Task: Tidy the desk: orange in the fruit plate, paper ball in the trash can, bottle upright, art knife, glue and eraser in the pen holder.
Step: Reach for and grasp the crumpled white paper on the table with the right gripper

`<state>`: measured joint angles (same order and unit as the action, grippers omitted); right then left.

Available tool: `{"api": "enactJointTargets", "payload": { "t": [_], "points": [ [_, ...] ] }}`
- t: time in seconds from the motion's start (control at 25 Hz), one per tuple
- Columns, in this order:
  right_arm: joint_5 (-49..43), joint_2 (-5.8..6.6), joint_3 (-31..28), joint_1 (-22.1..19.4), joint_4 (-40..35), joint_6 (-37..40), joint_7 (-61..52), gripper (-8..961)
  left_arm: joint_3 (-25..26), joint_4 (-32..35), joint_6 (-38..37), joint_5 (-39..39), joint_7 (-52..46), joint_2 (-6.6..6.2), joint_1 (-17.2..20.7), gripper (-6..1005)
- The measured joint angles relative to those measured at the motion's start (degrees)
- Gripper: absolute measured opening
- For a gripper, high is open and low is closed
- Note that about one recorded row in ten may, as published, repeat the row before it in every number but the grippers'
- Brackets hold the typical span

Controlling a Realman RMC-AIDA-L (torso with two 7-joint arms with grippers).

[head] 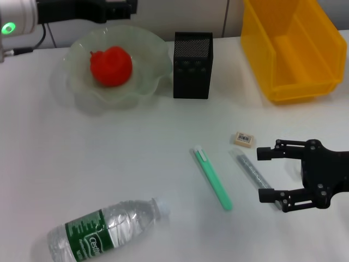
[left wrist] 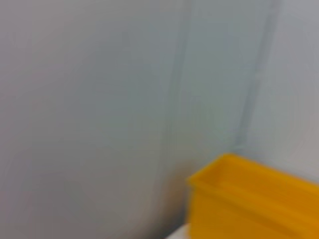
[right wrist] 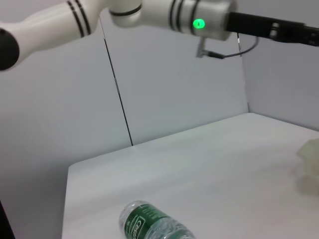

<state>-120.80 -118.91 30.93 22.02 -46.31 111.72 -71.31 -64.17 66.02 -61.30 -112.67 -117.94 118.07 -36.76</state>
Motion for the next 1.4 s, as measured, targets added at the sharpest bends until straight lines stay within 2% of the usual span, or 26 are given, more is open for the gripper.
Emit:
{"api": "enactJointTargets", "payload": {
  "t": [0.16,0.2,0.28,0.48,0.56,0.6,0.64,0.72,0.76,0.8,0.92,0.96,1.08,1.16,1.4],
  "points": [
    [0.4,0.29,-0.3,0.6,-0.6,-0.1,-1.0,847,0.3,1.6,-10.3,9.3,6.4,-0.54,5.0,776],
    [0.4,0.29,-0.3,0.6,-0.6,-0.1,-1.0,847,0.3,1.6,-10.3,9.3,6.4,-0.54,5.0,784],
    [0.6,0.50,-0.9,1.0,-1.2,-0.1,-2.1,847,1.3,1.6,-16.5,12.7,9.8,-0.47,7.5,800],
    [0.7,0.59,-1.2,1.8,-6.7,-0.1,-7.7,847,4.6,-0.8,-28.1,14.1,17.6,-0.07,12.2,832],
    [0.4,0.59,-0.9,2.0,-11.2,-0.1,-11.7,847,5.0,-1.4,-28.9,14.1,18.3,-0.19,12.8,831],
    [0.4,0.59,-0.9,2.0,-11.2,-0.1,-11.7,847,5.5,-3.8,-31.4,14.2,20.3,-0.65,13.4,831],
    [-0.2,0.61,-0.6,2.1,-15.9,0.2,-15.2,846,5.5,-3.8,-31.4,14.2,20.3,-0.65,13.4,830],
    [-0.6,0.60,-0.4,2.1,-18.3,0.3,-16.9,846,5.5,-3.8,-31.4,14.2,20.3,-0.65,13.4,829],
    [-3.5,0.58,1.4,2.3,-24.2,0.5,-22.6,847,8.1,-10.9,-37.5,14.2,25.0,-2.14,13.8,828],
    [-3.5,0.58,1.4,2.3,-24.2,0.5,-22.6,847,8.1,-10.9,-37.5,14.2,25.0,-2.14,13.8,827],
    [-10.6,0.67,5.1,3.5,-31.9,0.8,-32.5,847,10.3,-14.0,-39.6,13.9,27.3,-2.55,13.9,826],
    [-16.6,0.87,7.6,5.0,-36.1,1.6,-38.2,847,10.3,-14.0,-39.6,13.9,27.3,-2.55,13.9,825],
    [-21.8,1.18,9.9,6.6,-38.9,2.8,-42.9,847,11.2,-15.7,-40.3,13.7,28.9,-2.85,14.4,823],
    [-30.4,1.70,13.4,9.3,-41.1,4.3,-49.8,846,11.2,-15.7,-40.3,13.7,28.9,-2.85,14.4,822],
    [-40.9,1.70,18.1,12.3,-41.3,3.9,-57.1,846,11.0,-16.0,-40.3,11.2,29.4,-2.45,15.2,818]
  ]
}}
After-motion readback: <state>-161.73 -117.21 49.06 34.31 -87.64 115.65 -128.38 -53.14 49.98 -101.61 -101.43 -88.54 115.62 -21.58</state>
